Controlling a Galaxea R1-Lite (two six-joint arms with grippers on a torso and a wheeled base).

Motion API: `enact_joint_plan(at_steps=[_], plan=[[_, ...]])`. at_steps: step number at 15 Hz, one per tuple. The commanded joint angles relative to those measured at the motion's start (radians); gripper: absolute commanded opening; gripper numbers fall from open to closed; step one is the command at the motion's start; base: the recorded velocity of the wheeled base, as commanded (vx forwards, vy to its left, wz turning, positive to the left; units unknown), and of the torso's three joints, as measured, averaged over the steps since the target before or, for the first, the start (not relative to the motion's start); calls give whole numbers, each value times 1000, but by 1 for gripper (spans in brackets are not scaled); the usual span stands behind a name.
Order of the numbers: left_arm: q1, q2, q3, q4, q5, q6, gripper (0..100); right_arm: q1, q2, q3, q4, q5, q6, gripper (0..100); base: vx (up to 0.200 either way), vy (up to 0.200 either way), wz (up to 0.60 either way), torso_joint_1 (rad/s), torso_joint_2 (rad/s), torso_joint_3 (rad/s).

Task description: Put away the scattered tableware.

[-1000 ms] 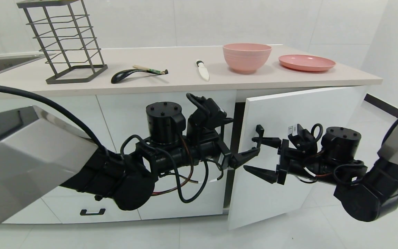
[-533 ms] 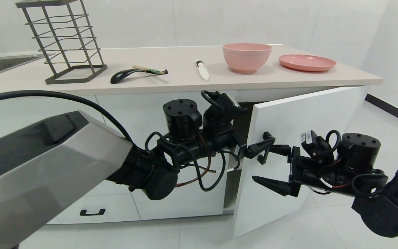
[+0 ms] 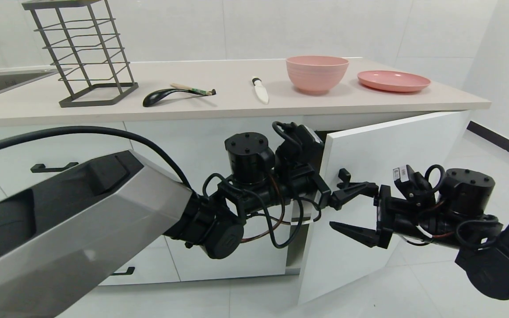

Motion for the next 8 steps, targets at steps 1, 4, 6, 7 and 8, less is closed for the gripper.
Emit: enact_joint_plan(at_steps=[1,4,6,7,8], plan=[[-3,3,-17,3,-7,-10,100,-16,14,-4,0,-14,0,100,0,0,0,0,0,0],[-3,3,-19,2,-7,-17,100,-32,12,-3,0,-14,0,100,0,0,0,0,0,0],[-3,5,-16,3,-7,-18,100,-33,11,1,0,-14,-1,100,0,0,0,0,0,0],[-4,13,-7,2,-7,-18,100,-36,3,8,0,-14,-1,100,0,0,0,0,0,0],[-6,23,-1,-6,-9,-17,100,-41,-8,20,0,-14,-3,100,0,0,0,0,0,0]])
